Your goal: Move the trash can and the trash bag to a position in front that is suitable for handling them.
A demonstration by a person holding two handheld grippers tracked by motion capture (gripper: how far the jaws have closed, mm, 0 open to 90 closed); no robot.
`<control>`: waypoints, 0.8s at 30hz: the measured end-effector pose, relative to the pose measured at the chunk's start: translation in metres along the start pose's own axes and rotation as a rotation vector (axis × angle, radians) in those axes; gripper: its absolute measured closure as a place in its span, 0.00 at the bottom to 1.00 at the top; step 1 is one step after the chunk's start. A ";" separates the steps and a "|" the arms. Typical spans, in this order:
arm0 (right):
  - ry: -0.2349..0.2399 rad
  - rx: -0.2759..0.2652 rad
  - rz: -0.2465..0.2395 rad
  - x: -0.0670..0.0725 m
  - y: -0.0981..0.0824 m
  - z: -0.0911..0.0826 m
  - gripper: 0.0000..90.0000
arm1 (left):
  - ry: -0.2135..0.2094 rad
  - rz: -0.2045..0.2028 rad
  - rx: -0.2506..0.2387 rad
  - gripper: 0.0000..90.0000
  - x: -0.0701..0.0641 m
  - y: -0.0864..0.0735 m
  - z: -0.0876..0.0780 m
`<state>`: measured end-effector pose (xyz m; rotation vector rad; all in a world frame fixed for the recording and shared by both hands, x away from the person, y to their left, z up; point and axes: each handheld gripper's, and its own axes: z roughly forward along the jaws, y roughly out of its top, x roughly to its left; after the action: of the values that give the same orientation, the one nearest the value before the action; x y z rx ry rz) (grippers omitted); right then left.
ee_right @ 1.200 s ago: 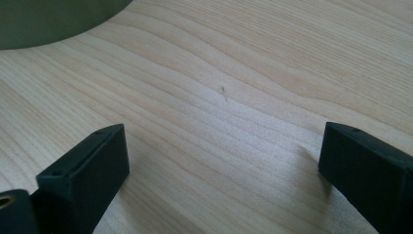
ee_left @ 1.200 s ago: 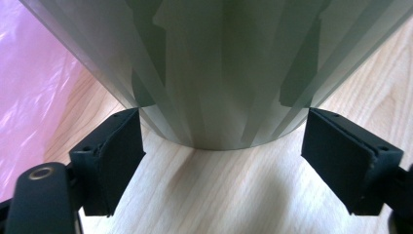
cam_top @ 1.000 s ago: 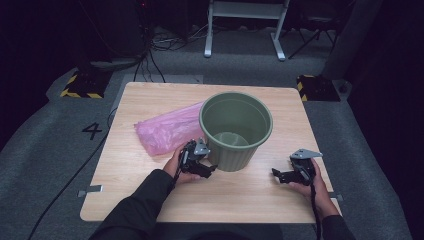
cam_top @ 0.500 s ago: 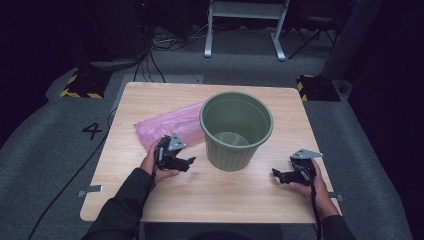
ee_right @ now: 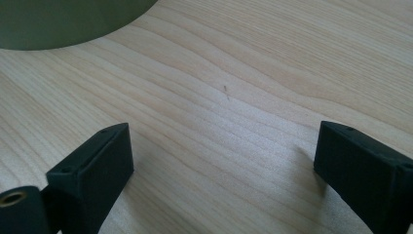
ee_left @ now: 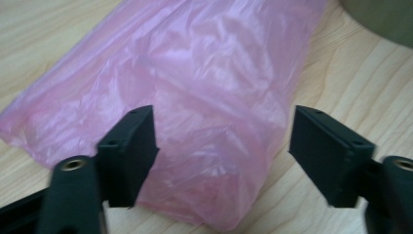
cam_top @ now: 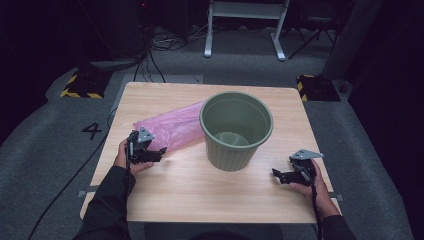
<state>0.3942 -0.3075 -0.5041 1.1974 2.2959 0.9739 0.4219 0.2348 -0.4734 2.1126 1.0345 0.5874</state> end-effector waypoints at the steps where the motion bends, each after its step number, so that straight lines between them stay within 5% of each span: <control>1: 0.000 0.000 0.000 0.000 0.000 0.000 0.08 | -0.004 -0.009 0.005 0.30 0.003 -0.002 0.001; 9: 0.004 -0.003 -0.004 0.000 0.000 0.000 0.09 | -0.117 -0.059 0.008 0.72 0.021 -0.020 0.001; 13: 0.006 -0.004 -0.005 0.000 0.000 0.000 0.10 | -0.133 -0.034 0.045 0.76 0.013 -0.024 0.006; 24: 0.009 -0.004 -0.006 0.000 -0.001 -0.001 0.11 | -0.195 0.002 0.035 0.81 -0.025 -0.024 0.001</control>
<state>0.3930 -0.3079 -0.5039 1.1858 2.3016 0.9833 0.3964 0.2244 -0.4944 2.1528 0.9383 0.3581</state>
